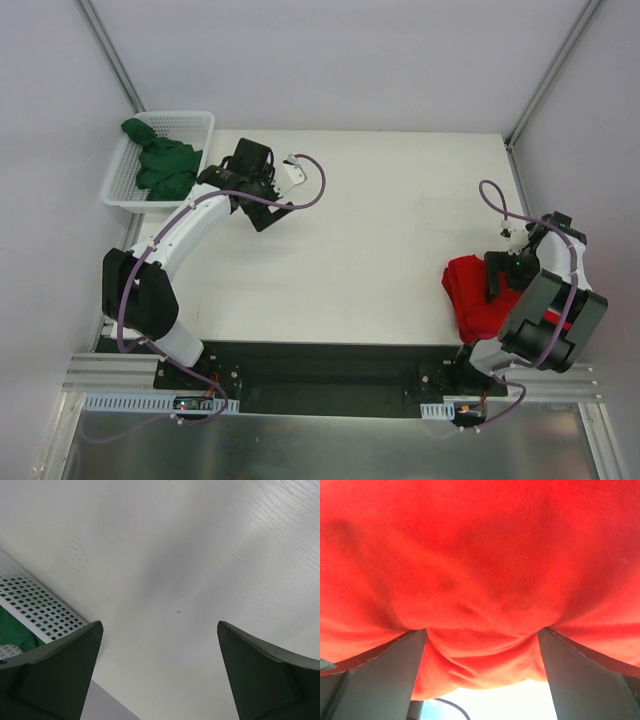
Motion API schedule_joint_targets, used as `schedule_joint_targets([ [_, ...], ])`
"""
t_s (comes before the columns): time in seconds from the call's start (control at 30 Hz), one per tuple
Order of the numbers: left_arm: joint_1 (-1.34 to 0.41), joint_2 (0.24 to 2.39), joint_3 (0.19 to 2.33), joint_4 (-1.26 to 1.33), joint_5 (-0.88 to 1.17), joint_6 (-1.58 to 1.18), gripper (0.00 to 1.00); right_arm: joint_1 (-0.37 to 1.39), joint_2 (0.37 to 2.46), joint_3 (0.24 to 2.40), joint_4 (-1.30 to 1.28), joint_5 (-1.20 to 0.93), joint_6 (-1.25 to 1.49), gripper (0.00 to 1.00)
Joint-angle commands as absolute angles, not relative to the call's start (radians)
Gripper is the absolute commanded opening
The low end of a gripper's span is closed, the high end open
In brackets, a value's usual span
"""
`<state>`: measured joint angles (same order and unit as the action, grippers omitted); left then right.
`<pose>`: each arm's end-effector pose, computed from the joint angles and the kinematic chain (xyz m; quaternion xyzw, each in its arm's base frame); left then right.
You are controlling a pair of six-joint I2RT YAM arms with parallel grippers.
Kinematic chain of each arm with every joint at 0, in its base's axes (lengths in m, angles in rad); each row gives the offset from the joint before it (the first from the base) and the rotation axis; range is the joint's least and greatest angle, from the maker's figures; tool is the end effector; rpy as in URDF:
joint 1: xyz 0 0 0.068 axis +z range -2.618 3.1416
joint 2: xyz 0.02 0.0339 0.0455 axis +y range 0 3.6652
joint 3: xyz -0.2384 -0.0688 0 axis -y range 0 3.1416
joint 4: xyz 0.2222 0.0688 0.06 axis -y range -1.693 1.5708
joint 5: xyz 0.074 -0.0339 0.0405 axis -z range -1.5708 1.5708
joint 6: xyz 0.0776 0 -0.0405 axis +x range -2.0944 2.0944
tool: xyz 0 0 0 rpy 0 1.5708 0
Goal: Fold and stack the t-shirts
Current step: Put the neatly folded tshirt into the corner of the board with the right arm
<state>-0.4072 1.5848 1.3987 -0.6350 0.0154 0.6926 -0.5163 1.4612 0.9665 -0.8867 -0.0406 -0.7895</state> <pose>0.3265 -0.1421 0.2588 0.4887 0.7919 0.0450 0.3634 0.2159 -0.1189 0.1490 -0.1374 0.9858 -0.0414 0.0874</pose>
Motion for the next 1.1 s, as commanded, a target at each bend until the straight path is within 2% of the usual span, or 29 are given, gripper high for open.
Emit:
schedule_joint_targets([
  [0.0, -0.420, 1.565, 1.398, -0.641, 0.005, 0.701, 0.99, -0.488, 1.306, 0.992, -0.903, 0.044, -0.825, 0.97],
  [0.13, -0.420, 1.548, 1.374, -0.641, 0.005, 0.706, 0.99, -0.476, 1.163, 1.092, -0.982, 0.054, -0.850, 0.96],
  [0.27, -0.420, 1.539, 1.382, -0.641, 0.006, 0.693, 0.99, -0.407, 1.118, 1.357, -1.081, -0.043, -0.801, 0.96],
  [0.37, -0.417, 1.542, 1.417, -0.632, 0.003, 0.646, 0.99, -0.297, 1.170, 1.457, -1.084, -0.009, -0.625, 0.96],
  [0.53, -0.359, 1.539, 1.509, -0.600, -0.018, 0.436, 0.99, -0.175, 1.288, 1.539, -1.025, -0.171, -0.461, 0.96],
  [0.57, -0.313, 1.526, 1.519, -0.594, 0.000, 0.399, 0.99, -0.141, 1.305, 1.529, -0.967, -0.239, -0.448, 0.96],
  [0.63, -0.247, 1.511, 1.529, -0.594, 0.102, 0.277, 0.99, -0.085, 1.319, 1.529, -0.924, -0.233, -0.458, 0.96],
  [0.73, -0.137, 1.491, 1.529, -0.595, 0.244, 0.141, 0.99, -0.003, 1.402, 1.607, -0.960, -0.245, -0.468, 0.96],
  [0.93, -0.066, 1.384, 1.456, -0.566, 0.272, 0.052, 0.99, 0.184, 1.522, 1.718, -0.910, -0.115, -0.368, 0.96],
  [1.07, -0.064, 1.331, 1.457, -0.546, 0.161, 0.086, 0.99, 0.325, 1.551, 1.736, -0.853, 0.180, -0.386, 0.96],
])
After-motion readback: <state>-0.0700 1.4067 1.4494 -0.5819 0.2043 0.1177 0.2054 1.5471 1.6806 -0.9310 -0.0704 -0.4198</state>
